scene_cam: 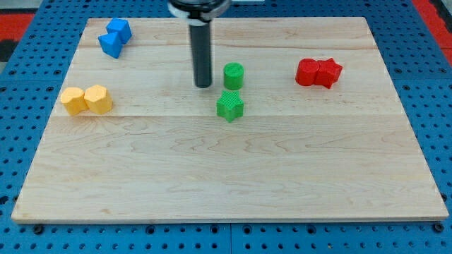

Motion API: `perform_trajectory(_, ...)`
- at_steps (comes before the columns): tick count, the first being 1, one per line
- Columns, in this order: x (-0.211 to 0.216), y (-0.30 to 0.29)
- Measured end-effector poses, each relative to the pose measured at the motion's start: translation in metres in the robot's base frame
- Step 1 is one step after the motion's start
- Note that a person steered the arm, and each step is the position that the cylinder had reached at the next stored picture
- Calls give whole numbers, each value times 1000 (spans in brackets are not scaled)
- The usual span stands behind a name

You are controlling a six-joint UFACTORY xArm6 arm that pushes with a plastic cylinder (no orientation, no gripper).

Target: Place the arm above the yellow hexagon

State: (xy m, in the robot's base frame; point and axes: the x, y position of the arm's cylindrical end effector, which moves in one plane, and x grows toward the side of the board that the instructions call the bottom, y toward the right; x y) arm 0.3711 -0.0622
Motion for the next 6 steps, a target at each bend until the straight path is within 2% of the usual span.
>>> perform_trajectory(3, -1, -44)
perform_trajectory(5, -14, -115)
perform_trajectory(6, 14, -179)
